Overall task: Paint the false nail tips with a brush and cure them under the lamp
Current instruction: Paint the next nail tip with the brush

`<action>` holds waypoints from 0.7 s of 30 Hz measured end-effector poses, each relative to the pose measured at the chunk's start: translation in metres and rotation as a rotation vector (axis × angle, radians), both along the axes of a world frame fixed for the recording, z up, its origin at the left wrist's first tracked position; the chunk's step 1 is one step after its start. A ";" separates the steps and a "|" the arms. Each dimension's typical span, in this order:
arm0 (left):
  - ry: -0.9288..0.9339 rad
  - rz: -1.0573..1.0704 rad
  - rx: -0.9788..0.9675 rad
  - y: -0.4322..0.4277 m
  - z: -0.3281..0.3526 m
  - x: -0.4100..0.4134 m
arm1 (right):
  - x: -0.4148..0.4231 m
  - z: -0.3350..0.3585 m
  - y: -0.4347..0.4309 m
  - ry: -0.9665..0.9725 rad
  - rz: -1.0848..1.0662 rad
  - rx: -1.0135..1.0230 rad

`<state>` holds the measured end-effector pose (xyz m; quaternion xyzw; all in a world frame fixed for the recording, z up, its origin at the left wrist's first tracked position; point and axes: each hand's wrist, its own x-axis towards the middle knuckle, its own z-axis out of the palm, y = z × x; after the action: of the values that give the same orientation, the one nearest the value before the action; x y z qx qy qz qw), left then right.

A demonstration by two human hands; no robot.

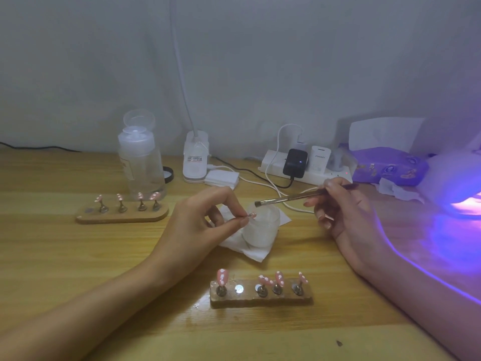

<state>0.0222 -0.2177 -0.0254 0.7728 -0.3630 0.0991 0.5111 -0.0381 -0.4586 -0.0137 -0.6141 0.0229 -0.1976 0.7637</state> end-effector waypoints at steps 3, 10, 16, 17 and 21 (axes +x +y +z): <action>0.004 -0.002 0.003 0.000 0.000 0.000 | 0.000 -0.001 0.003 -0.007 0.011 -0.063; 0.025 -0.002 0.009 0.000 0.001 -0.001 | 0.000 -0.001 0.001 -0.009 -0.005 -0.070; 0.003 0.004 0.021 0.001 0.002 -0.002 | 0.000 -0.001 0.000 -0.007 -0.018 -0.035; 0.004 0.001 0.017 0.001 0.002 -0.002 | 0.000 -0.001 0.001 -0.012 0.000 -0.051; 0.016 -0.007 0.011 0.000 0.003 -0.003 | 0.000 -0.002 0.000 0.009 -0.038 -0.051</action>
<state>0.0197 -0.2174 -0.0224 0.7750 -0.3622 0.0894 0.5101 -0.0377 -0.4587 -0.0159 -0.6337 0.0330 -0.2100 0.7438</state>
